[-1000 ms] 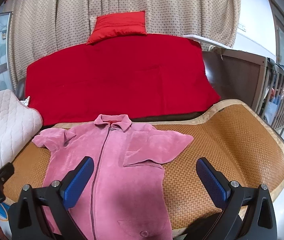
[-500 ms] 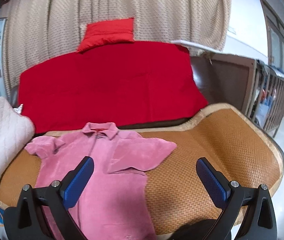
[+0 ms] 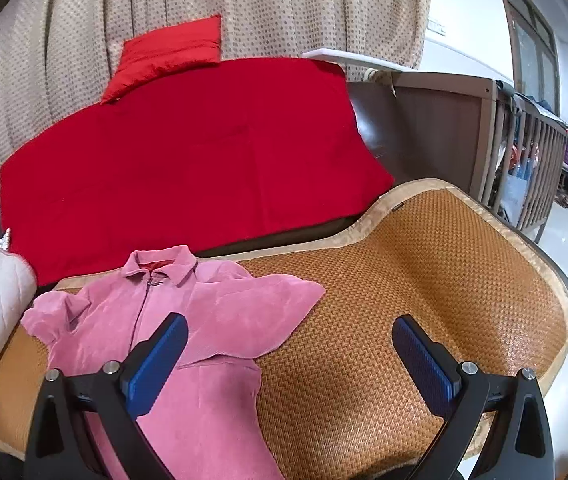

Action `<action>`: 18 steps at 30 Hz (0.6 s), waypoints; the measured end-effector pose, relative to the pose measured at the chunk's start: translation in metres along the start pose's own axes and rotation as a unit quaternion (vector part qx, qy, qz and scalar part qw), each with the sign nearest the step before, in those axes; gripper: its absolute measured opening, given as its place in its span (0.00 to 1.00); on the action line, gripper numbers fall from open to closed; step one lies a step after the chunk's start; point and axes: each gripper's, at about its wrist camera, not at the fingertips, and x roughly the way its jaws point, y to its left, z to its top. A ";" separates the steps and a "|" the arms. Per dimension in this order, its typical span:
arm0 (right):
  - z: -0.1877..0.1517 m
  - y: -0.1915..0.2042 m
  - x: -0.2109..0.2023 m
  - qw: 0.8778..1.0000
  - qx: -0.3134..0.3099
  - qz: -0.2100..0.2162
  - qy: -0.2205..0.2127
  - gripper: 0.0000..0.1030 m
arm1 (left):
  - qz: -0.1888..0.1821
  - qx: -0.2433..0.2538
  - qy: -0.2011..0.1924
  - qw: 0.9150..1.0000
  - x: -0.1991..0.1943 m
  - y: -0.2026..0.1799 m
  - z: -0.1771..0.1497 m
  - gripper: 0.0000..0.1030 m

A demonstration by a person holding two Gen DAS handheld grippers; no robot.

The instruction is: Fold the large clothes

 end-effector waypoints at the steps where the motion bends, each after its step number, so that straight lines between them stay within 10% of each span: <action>1: 0.001 0.002 0.003 1.000 -0.005 -0.004 -0.002 1.00 | 0.002 -0.001 -0.001 1.000 0.003 -0.002 -0.002 1.00; 18: 0.020 0.037 0.016 0.998 -0.048 -0.013 -0.037 1.00 | -0.004 0.011 -0.036 0.999 0.009 -0.024 0.015 1.00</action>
